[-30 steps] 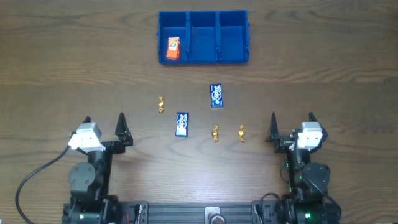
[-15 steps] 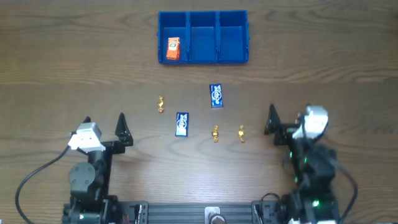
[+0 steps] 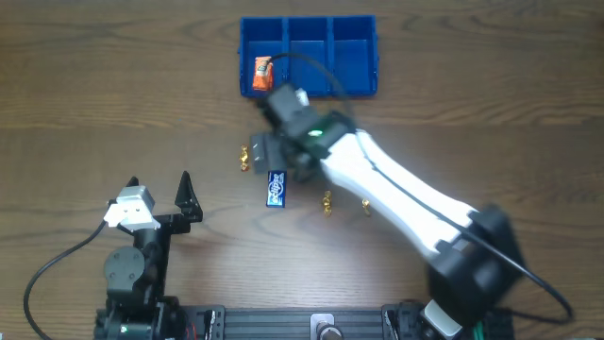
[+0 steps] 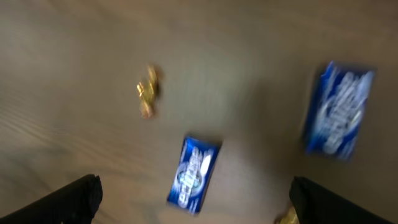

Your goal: Sort Candies Into Trays

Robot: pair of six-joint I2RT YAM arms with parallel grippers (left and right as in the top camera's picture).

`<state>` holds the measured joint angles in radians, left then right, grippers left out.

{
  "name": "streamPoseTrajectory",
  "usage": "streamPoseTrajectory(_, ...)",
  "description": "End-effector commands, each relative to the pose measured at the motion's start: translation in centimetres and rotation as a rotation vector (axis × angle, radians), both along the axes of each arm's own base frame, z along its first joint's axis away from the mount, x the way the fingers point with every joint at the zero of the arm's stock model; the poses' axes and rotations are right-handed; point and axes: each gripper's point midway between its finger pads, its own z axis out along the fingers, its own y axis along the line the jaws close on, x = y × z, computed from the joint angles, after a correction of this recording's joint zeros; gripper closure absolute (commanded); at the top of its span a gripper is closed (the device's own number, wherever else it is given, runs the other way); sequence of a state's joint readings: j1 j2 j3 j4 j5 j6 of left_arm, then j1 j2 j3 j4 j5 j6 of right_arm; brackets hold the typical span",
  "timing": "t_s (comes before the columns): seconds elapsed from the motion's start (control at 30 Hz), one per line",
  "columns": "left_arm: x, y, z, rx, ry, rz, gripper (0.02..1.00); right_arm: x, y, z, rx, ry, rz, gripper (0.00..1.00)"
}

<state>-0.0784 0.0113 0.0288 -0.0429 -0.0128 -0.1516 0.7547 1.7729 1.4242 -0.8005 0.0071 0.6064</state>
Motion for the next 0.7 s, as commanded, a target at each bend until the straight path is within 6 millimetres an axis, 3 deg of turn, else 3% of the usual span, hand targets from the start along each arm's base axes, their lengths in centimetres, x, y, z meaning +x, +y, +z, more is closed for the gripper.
streamPoseTrajectory(0.03,-0.1,0.4,-1.9,0.023,0.053,0.017,0.020,-2.3,1.8,-3.6,-0.091,0.119,-0.156,0.003)
streamPoseTrajectory(0.17,-0.1,0.4,-1.9,0.023,0.053,0.017,0.020,-4.5,2.0,-7.2,-0.177,0.201,-0.184,0.003)
streamPoseTrajectory(0.33,-0.1,0.4,-1.9,0.023,0.053,0.017,0.023,-4.3,1.9,-10.5,-0.223,0.231,-0.189,0.003)
streamPoseTrajectory(0.53,-0.1,0.4,-1.9,0.023,0.053,0.017,0.020,-3.9,1.7,-11.5,-0.235,0.232,-0.200,0.012)
streamPoseTrajectory(0.67,-0.1,0.4,-1.9,0.023,0.053,0.017,0.020,-4.1,1.4,-12.6,-0.257,0.248,-0.201,0.123)
streamPoseTrajectory(0.7,-0.1,0.4,-1.9,0.023,0.053,0.017,0.020,-4.1,1.4,-12.6,-0.258,0.249,-0.201,0.196)
